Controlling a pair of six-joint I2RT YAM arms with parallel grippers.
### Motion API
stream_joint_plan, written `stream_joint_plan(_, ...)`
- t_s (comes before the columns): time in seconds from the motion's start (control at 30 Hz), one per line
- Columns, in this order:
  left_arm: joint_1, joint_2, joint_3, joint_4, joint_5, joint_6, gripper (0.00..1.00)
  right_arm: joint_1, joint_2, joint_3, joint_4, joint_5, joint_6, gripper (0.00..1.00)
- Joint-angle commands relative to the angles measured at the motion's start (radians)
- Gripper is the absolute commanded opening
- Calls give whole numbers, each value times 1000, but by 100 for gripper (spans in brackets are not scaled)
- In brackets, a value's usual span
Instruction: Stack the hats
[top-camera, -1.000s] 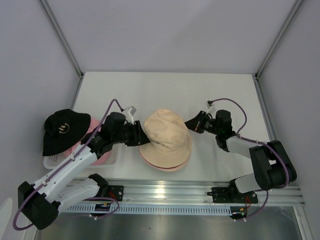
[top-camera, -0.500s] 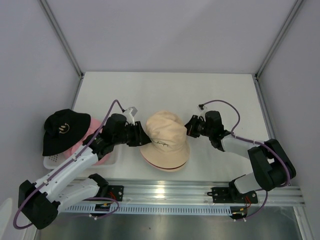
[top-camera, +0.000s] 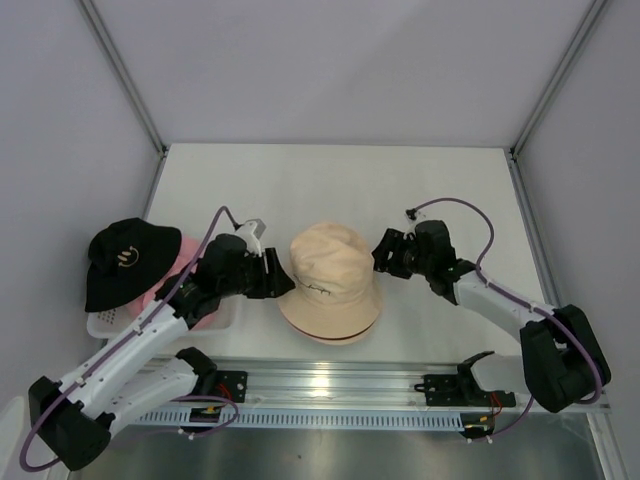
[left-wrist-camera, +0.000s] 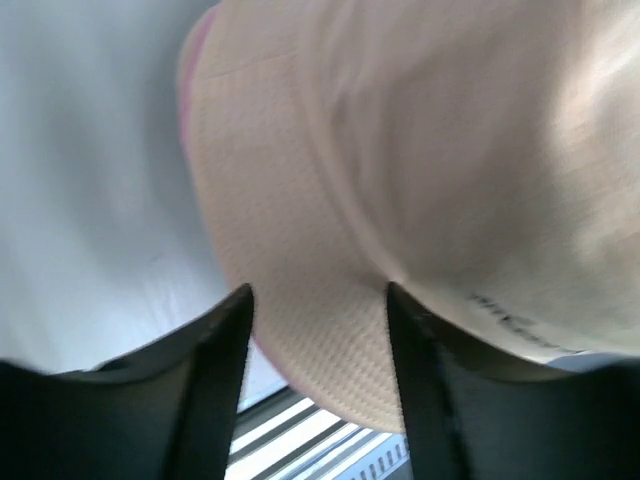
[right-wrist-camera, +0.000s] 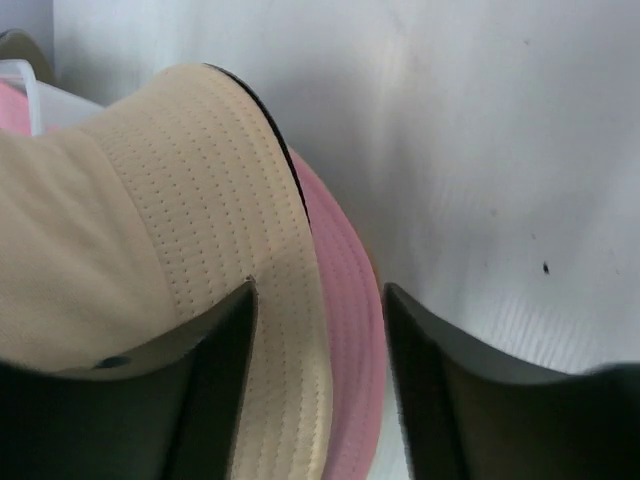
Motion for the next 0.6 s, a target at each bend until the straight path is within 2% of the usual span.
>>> stream_joint_plan(0.0, -9, -61, 77, -226, -108, 86, 62, 8, -76, 73, -226, 81, -89, 77)
stream_joint_plan(0.03, -9, -76, 149, -263, -135, 94, 79, 8, -105, 111, -258, 96, -118, 84)
stream_joint_plan(0.1, -6, -129, 200, -381, -259, 111, 92, 3, -133, 157, -343, 130, -155, 99)
stream_joint_plan(0.13, -6, -145, 282, -418, -304, 112, 98, -4, -145, 183, -372, 149, -189, 100)
stream_joint_plan(0.17, -5, -162, 307, -454, -389, 112, 99, -12, -171, 232, -422, 184, -204, 100)
stream_joint_plan(0.27, 14, -207, 426, -579, -525, 79, 100, -70, -220, 324, -501, 233, -246, 100)
stream_joint_plan(0.3, 41, -221, 443, -610, -619, 42, 99, -93, -232, 344, -513, 229, -252, 100)
stream_joint_plan(0.37, 93, -227, 476, -667, -703, 14, 99, -159, -266, 393, -542, 198, -264, 100)
stream_joint_plan(0.47, 274, -231, 434, -635, -771, 42, 100, -196, -297, 430, -567, 189, -281, 100)
stream_joint_plan(0.5, 399, -224, 424, -611, -761, 109, 99, -198, -318, 441, -568, 187, -284, 99)
stream_joint_plan(0.57, 552, -186, 400, -543, -670, 173, 99, -199, -332, 440, -547, 163, -280, 99)
